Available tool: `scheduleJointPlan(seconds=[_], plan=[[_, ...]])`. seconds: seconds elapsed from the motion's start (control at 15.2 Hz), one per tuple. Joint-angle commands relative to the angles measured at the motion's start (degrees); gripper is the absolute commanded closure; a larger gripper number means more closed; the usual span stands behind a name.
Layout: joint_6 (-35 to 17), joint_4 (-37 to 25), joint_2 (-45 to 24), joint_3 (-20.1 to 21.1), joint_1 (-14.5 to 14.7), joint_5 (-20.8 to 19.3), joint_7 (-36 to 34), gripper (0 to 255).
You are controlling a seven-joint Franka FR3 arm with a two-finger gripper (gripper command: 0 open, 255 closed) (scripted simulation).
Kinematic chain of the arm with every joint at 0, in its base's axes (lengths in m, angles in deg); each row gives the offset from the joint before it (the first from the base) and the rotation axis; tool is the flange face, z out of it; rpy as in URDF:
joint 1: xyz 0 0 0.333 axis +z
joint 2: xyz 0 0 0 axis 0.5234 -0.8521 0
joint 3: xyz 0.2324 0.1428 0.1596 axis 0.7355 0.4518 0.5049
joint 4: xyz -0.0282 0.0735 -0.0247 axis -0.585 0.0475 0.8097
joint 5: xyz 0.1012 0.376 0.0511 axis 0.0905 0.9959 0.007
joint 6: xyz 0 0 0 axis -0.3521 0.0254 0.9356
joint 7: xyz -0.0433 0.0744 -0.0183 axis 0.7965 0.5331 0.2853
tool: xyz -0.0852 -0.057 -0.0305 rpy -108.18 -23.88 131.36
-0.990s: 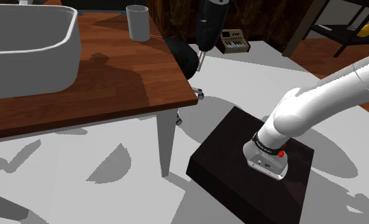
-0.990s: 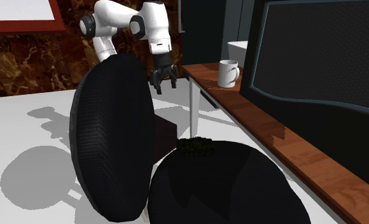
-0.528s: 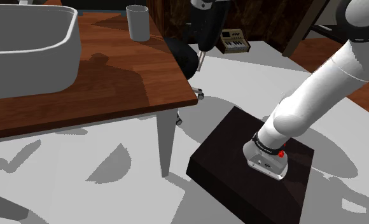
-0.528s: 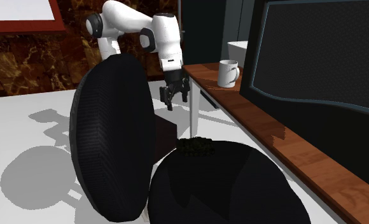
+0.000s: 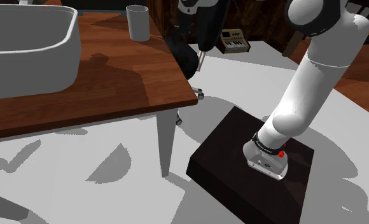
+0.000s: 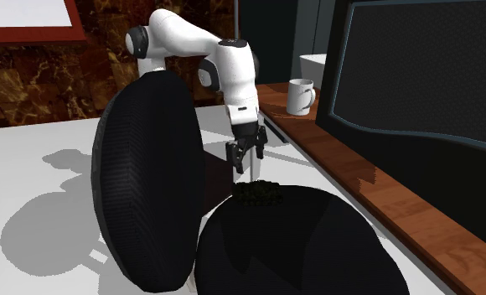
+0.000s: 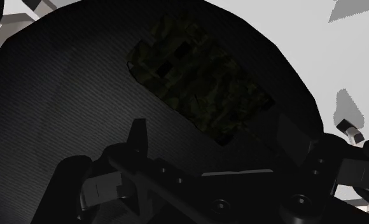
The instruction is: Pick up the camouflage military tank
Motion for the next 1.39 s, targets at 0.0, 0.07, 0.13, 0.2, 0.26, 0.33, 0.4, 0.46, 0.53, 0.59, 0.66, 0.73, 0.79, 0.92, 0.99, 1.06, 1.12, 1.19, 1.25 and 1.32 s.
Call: scheduleJointPlan(seconds=[0.0, 0.07, 0.13, 0.2, 0.26, 0.33, 0.4, 0.46, 0.53, 0.59, 0.66, 0.73, 0.79, 0.92, 0.99, 1.06, 1.12, 1.19, 1.25, 1.32], plan=[[-0.98, -0.59, -1.63, 0.01, -0.13, 0.54, 0.26, 0], [-1.7, -0.01, -1.78, 0.03, -0.13, 0.6, 0.34, 0], [-2.42, 0.56, -1.94, 0.04, -0.13, 0.66, 0.43, 0], [-3.14, 1.11, -2.11, 0.06, -0.13, 0.73, 0.51, 0], [-3.85, 1.65, -2.29, 0.07, -0.13, 0.8, 0.6, 0], [-4.56, 2.18, -2.48, 0.09, -0.13, 0.87, 0.69, 0], [-5.27, 2.69, -2.68, 0.1, -0.13, 0.94, 0.78, 0], [-5.68, 2.97, -2.8, 0.11, -0.13, 0.99, 0.83, 0], [-5.68, 2.98, -2.8, 0.11, -0.13, 0.99, 0.83, 0], [-5.68, 2.92, -2.86, 0.11, -0.14, 1.0, 0.84, 255], [-5.67, 2.91, -2.87, 0.1, -0.17, 1.01, 0.89, 255], [-5.68, 2.93, -2.85, 0.1, -0.16, 1.01, 0.88, 255], [-5.67, 2.94, -2.84, 0.1, -0.16, 1.0, 0.88, 255], [-5.66, 2.94, -2.84, 0.1, -0.16, 1.0, 0.88, 255], [-5.67, 2.94, -2.83, 0.1, -0.16, 1.0, 0.88, 255], [-5.67, 2.95, -2.83, 0.1, -0.16, 1.0, 0.88, 255], [-5.67, 2.96, -2.82, 0.1, -0.16, 1.0, 0.88, 255], [-5.68, 2.97, -2.8, 0.11, -0.13, 0.99, 0.83, 255], [-4.97, 2.48, -2.59, 0.1, -0.13, 0.91, 0.74, 255], [-4.26, 1.97, -2.38, 0.08, -0.13, 0.83, 0.65, 255]])
